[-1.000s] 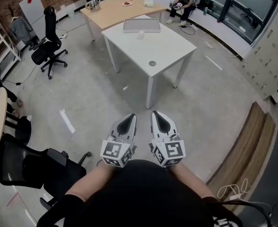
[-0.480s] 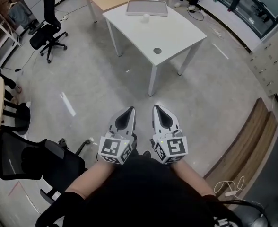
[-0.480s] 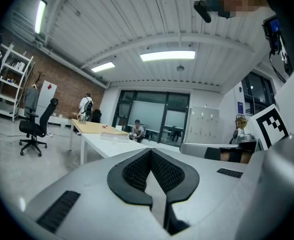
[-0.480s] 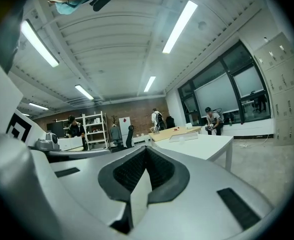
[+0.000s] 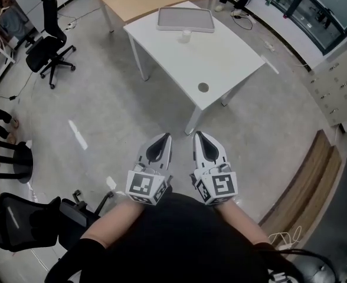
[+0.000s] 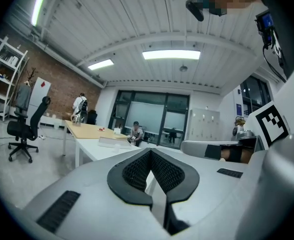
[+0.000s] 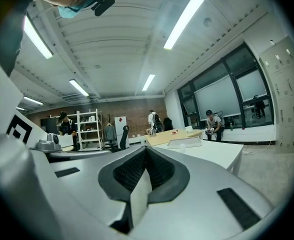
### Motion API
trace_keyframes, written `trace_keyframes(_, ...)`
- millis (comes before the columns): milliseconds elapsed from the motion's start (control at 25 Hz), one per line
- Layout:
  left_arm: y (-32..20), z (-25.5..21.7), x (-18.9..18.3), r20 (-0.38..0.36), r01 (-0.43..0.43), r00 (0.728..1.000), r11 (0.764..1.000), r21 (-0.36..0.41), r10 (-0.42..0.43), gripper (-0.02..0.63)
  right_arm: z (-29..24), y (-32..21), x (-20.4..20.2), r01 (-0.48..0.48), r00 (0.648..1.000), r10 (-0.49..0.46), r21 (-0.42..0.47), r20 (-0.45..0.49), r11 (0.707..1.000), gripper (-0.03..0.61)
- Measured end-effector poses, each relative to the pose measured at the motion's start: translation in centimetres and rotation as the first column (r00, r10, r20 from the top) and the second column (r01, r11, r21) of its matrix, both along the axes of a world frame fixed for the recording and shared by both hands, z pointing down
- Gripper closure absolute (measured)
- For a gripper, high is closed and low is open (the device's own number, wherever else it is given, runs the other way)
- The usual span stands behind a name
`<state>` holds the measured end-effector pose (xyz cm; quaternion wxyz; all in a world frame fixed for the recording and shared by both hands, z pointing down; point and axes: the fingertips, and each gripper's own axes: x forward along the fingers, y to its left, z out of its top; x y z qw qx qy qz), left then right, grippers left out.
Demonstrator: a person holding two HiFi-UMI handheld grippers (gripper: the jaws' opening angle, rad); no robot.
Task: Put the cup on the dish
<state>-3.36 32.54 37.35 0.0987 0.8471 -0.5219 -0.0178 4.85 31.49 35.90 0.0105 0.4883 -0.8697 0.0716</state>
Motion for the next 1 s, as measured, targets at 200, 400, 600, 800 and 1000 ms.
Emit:
trace_keyframes(200,-5.1,-0.9,-2.8,0.009,-0.039,0.999,0.999,0.021,0.039,0.606,-0.8,-5.3,-3.3,-0.023,1.0,0.023,0.017,-0.009,1.0,0.566)
trace_keyframes(400,-9.0,-1.0,-4.7,0.012,-0.048,0.999,0.999,0.026,0.048,0.606,-1.0,-8.9,-4.9,-0.042,0.999,0.043,0.025,-0.008,0.999,0.566)
trace_keyframes(600,-11.7,-0.7,-5.3,0.009,-0.048,0.999,0.999,0.009,0.048,0.606,-0.5,-11.8,-5.2,-0.057,0.998,0.057,0.0,-0.006,0.998,0.566)
trace_keyframes(800,-15.2,0.7,-5.5,0.012,-0.045,0.999,0.999,-0.021,0.045,0.606,0.7,-15.8,-5.4,-0.047,0.999,0.047,-0.016,-0.007,0.999,0.566)
trace_keyframes(1000,-21.3,1.0,-5.6,0.026,-0.017,1.0,0.999,-0.035,0.018,0.606,1.3,-22.7,-5.5,-0.033,0.999,0.032,-0.032,-0.006,0.999,0.566)
